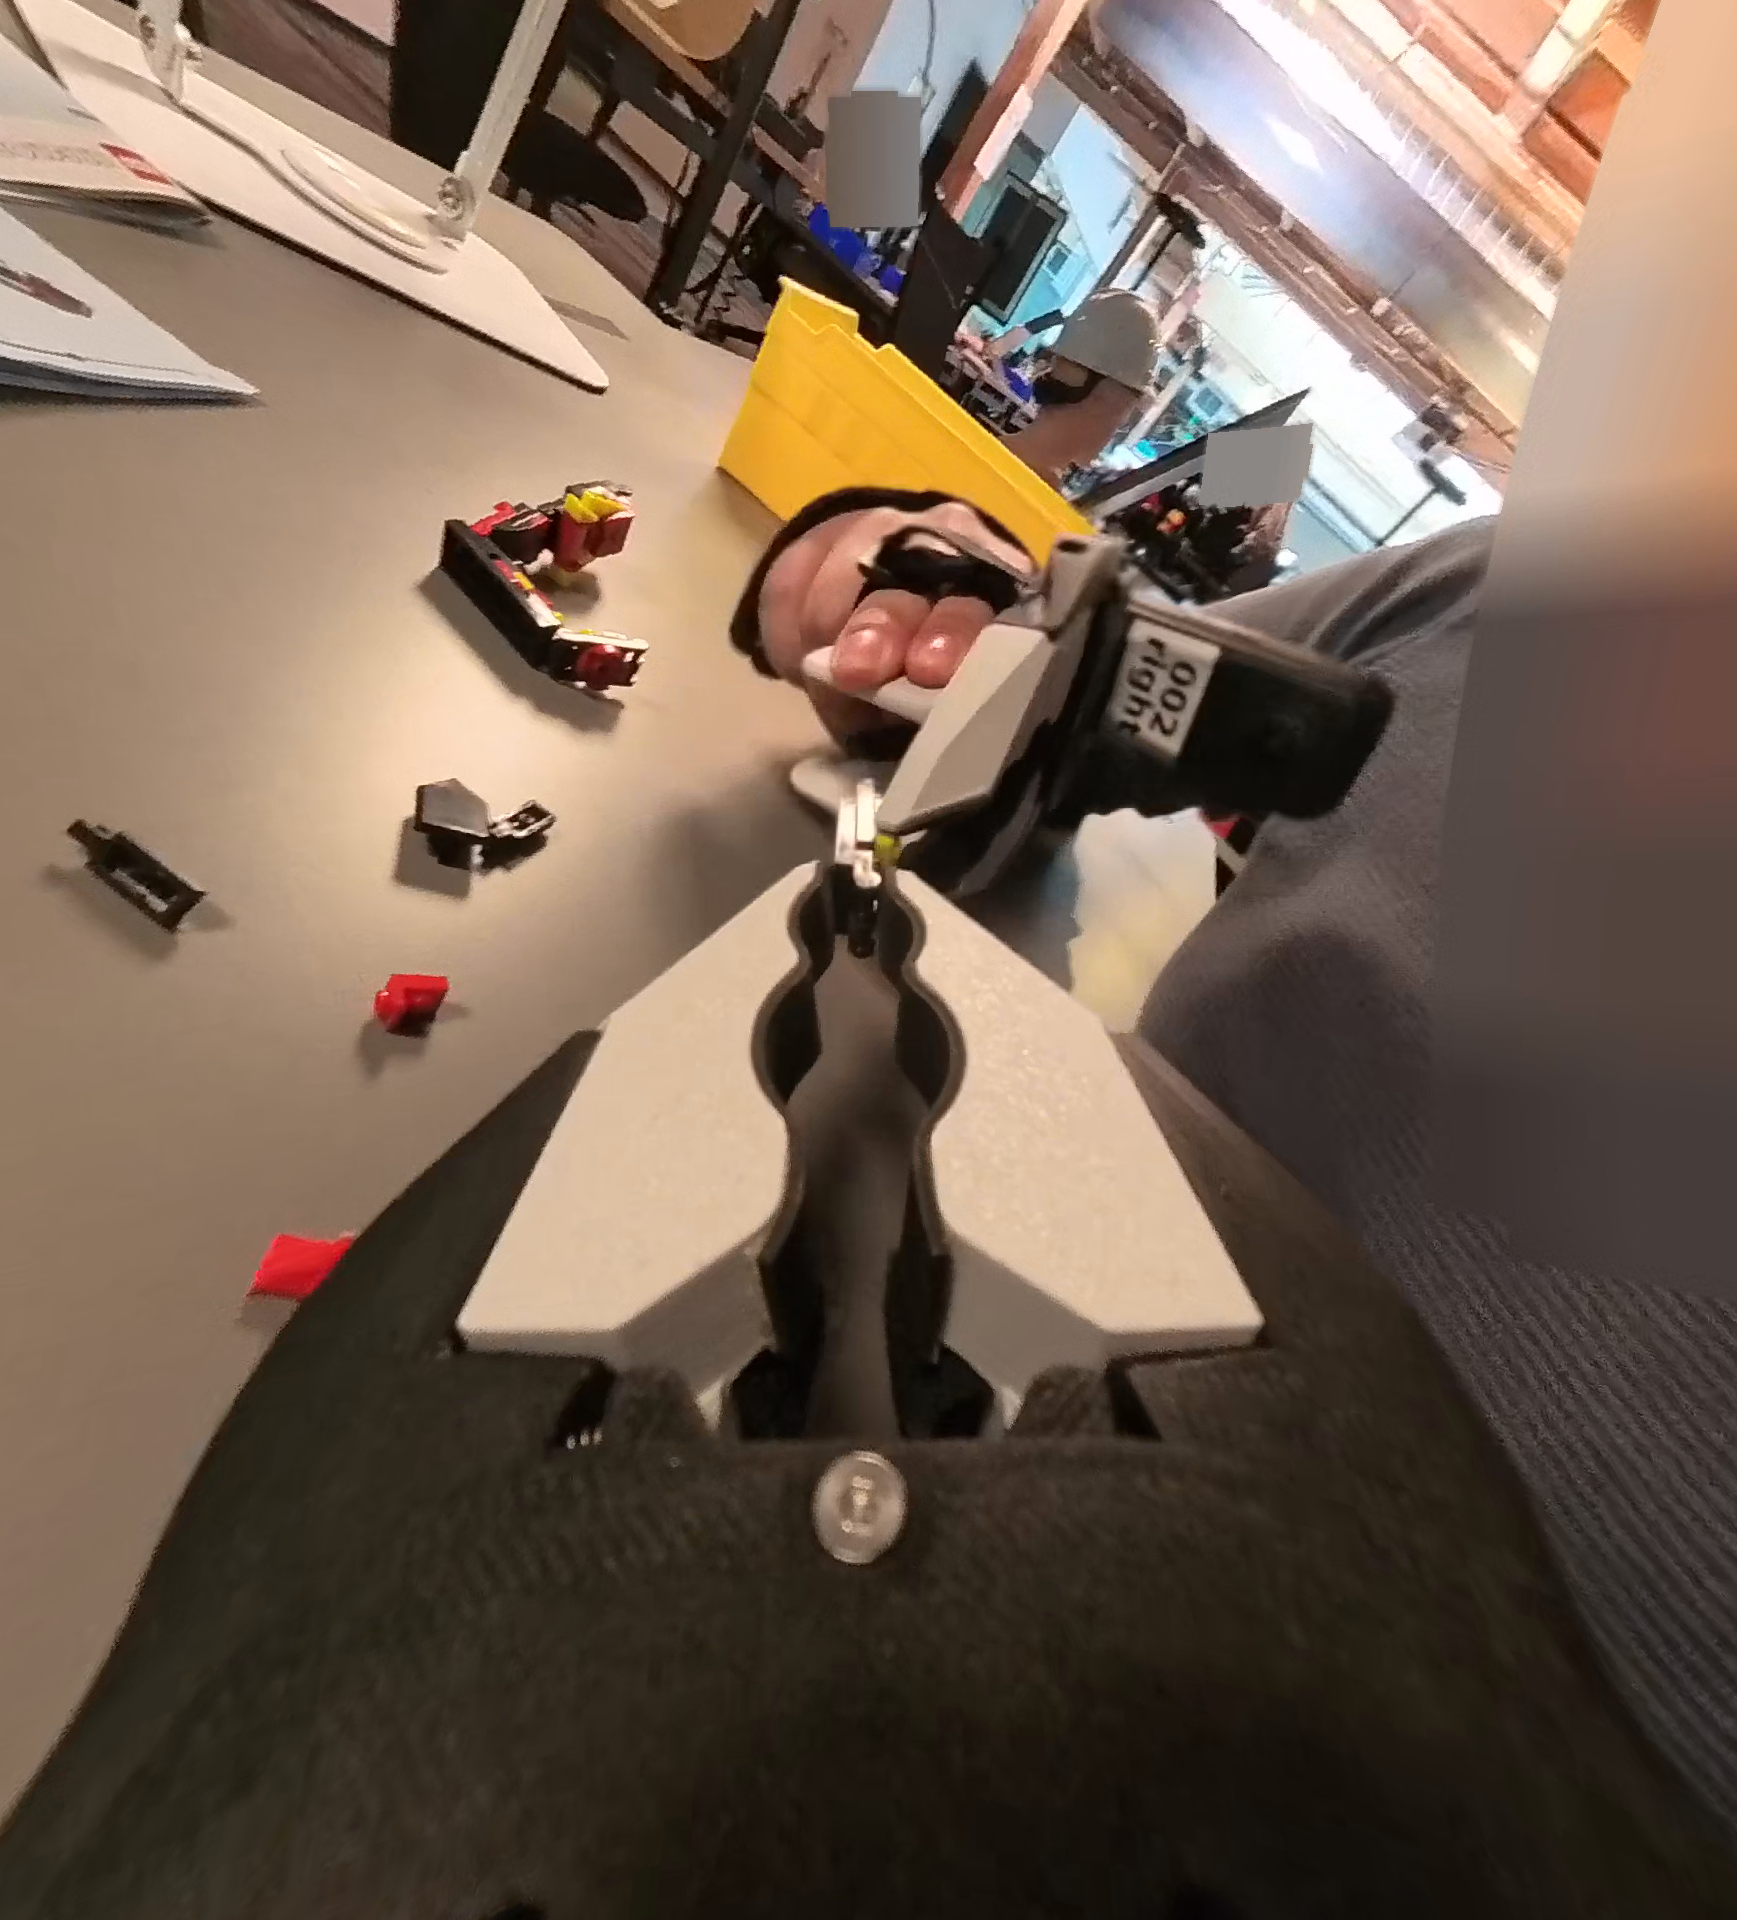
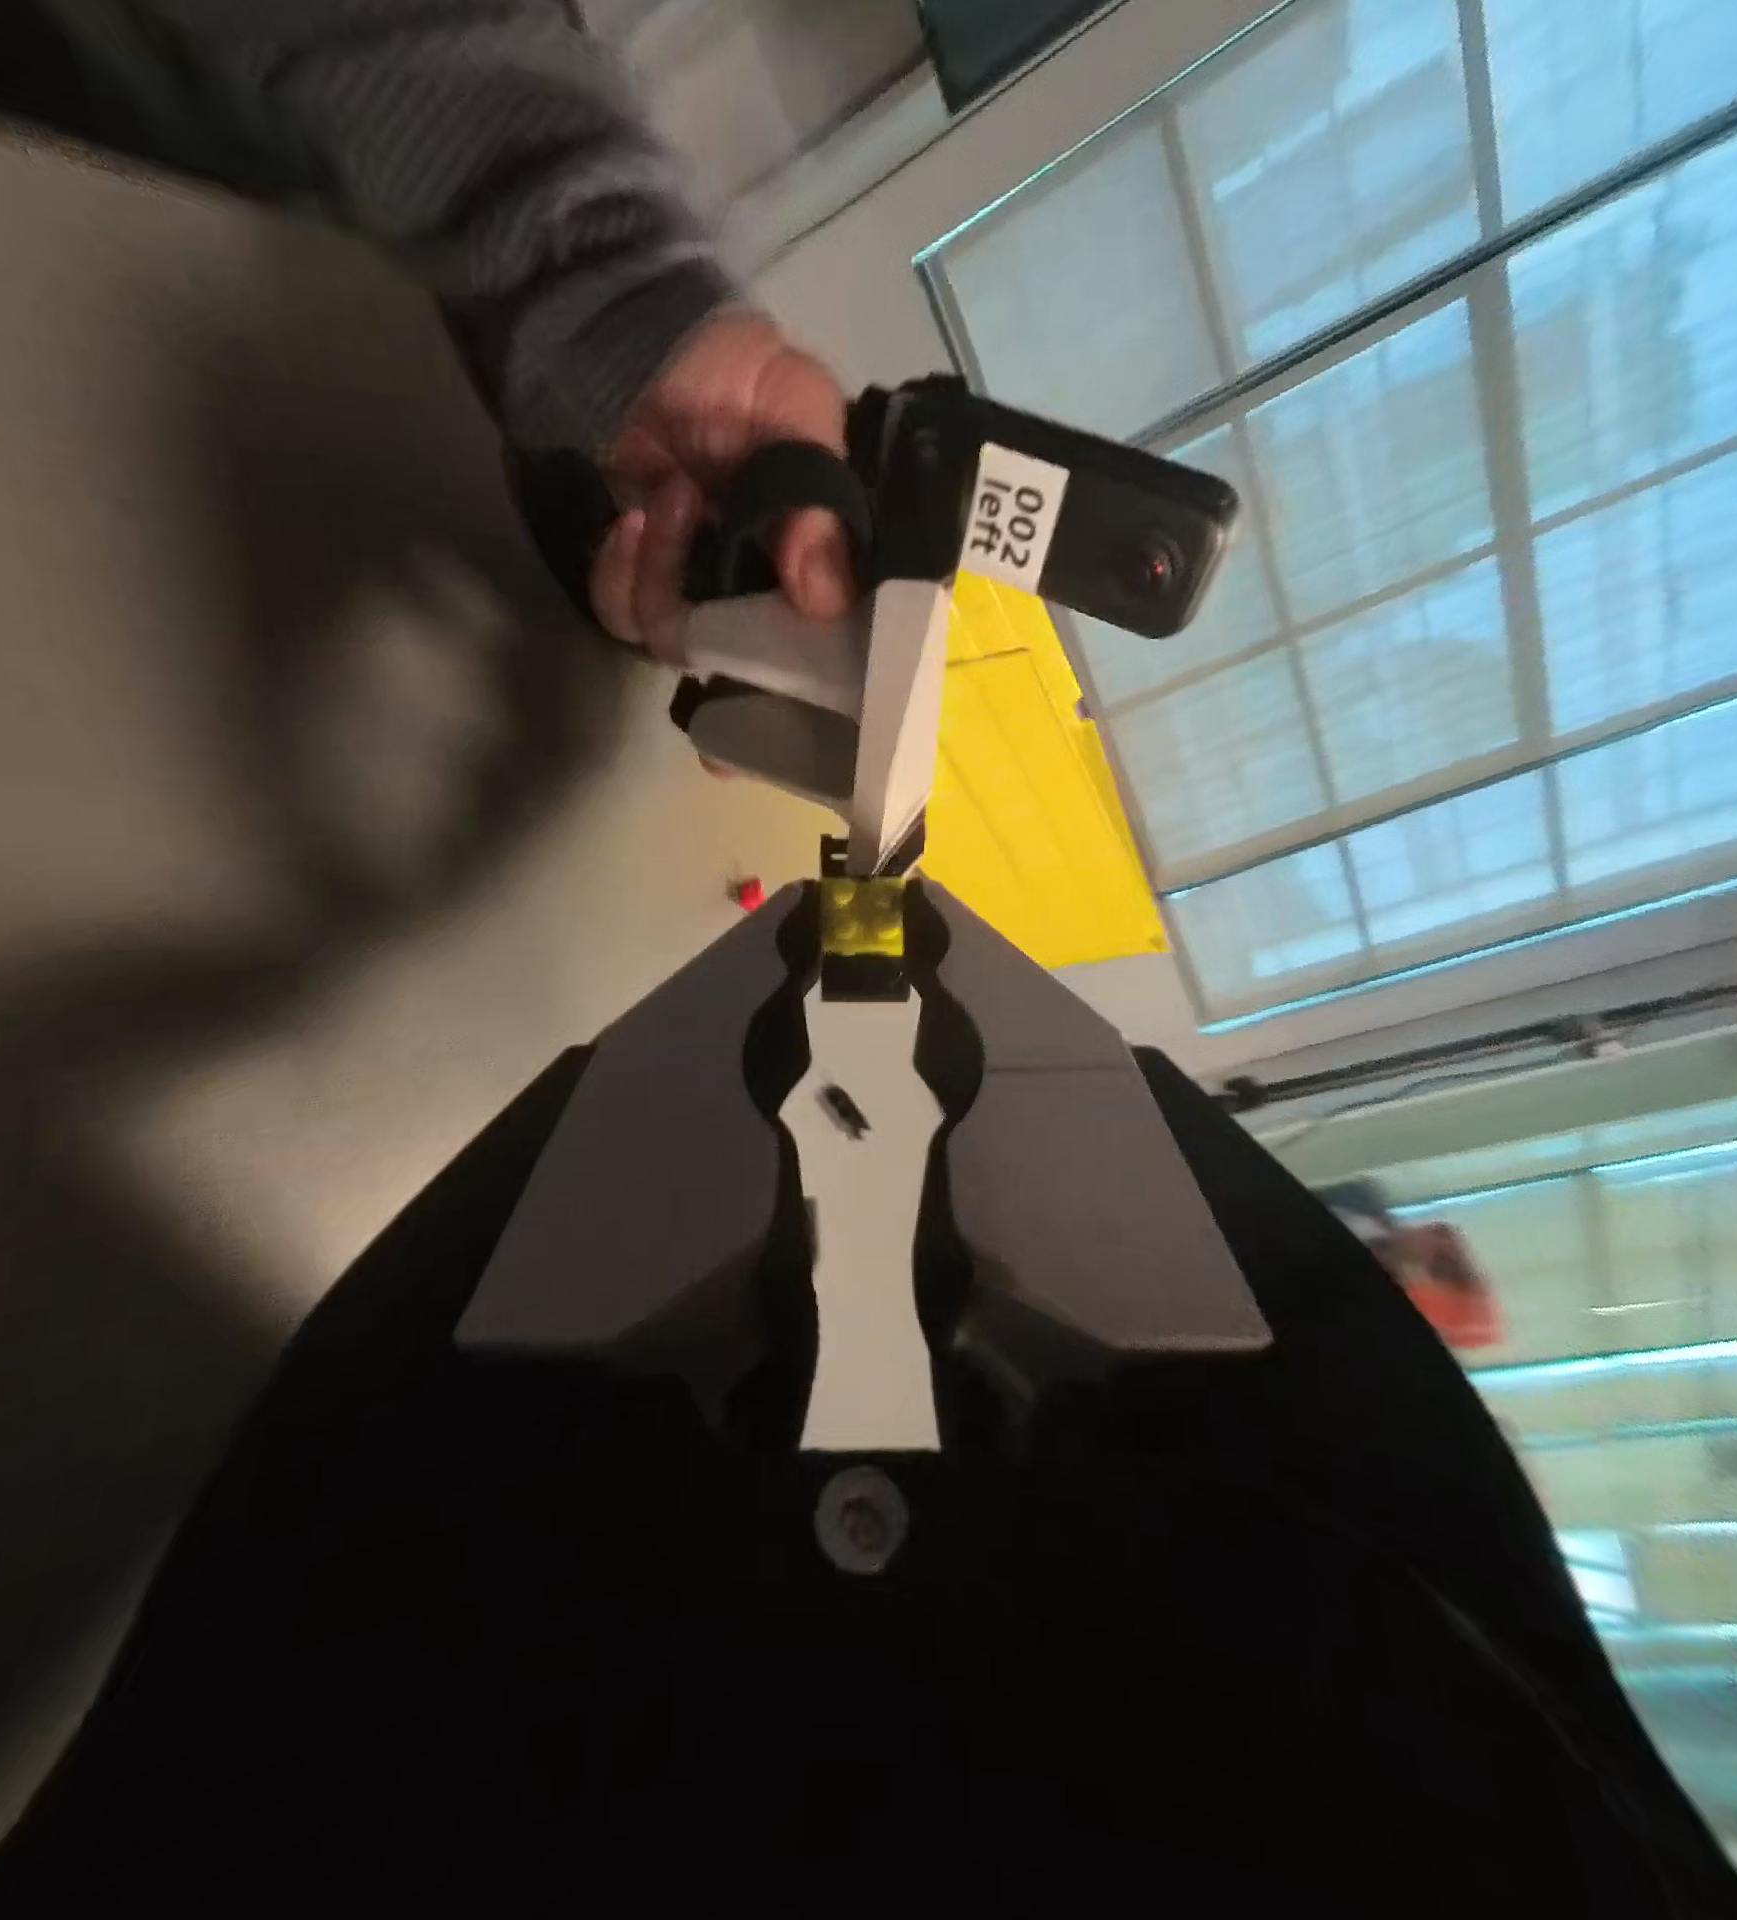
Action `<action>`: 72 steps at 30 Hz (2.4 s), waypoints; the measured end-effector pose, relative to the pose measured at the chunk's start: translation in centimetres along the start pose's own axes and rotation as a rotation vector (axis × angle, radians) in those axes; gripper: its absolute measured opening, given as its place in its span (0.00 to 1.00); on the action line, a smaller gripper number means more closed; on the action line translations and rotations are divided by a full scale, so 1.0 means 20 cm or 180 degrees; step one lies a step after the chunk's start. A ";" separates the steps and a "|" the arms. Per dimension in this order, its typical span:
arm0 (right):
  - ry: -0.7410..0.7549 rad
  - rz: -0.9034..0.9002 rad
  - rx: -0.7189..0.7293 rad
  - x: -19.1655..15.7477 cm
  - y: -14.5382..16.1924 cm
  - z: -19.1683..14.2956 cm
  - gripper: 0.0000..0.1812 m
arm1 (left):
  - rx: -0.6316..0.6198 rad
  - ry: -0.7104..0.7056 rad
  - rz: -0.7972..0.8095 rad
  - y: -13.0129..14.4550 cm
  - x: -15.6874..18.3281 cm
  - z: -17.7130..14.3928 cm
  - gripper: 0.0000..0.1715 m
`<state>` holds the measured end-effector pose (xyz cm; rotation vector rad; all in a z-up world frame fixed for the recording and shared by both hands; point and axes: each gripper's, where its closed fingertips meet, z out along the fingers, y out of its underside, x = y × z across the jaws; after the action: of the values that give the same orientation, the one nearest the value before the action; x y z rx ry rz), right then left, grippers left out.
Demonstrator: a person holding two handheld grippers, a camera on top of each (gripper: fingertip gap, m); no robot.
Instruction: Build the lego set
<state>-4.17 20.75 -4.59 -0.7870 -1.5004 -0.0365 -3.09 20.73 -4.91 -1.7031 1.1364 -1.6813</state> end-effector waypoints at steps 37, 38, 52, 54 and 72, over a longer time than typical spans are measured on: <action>-0.0293 0.1397 -0.0338 -0.03 0.19 0.01 0.08 | -0.0313 -0.0854 -0.0878 0.06 -0.29 -0.01 0.18; -0.0284 0.1316 -0.0342 -0.04 0.19 0.01 0.08 | -0.0245 -0.0897 -0.0816 0.05 -0.29 -0.02 0.20; -0.0058 0.0751 -0.0041 -0.03 0.10 0.01 0.08 | -0.0125 -0.0167 -0.0322 0.01 -0.07 0.08 0.08; -0.0017 0.0838 0.0067 -0.01 0.08 0.00 0.08 | -0.0100 -0.0199 -0.0132 0.00 -0.06 0.08 0.04; -0.1273 0.1982 0.0014 -0.14 0.08 -0.05 0.04 | -0.0717 -0.0702 0.2357 0.12 -0.02 0.06 0.04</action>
<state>-2.85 20.26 -7.61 -1.2811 -1.5577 0.6204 -2.45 19.54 -7.15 -1.2932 1.6245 -0.9164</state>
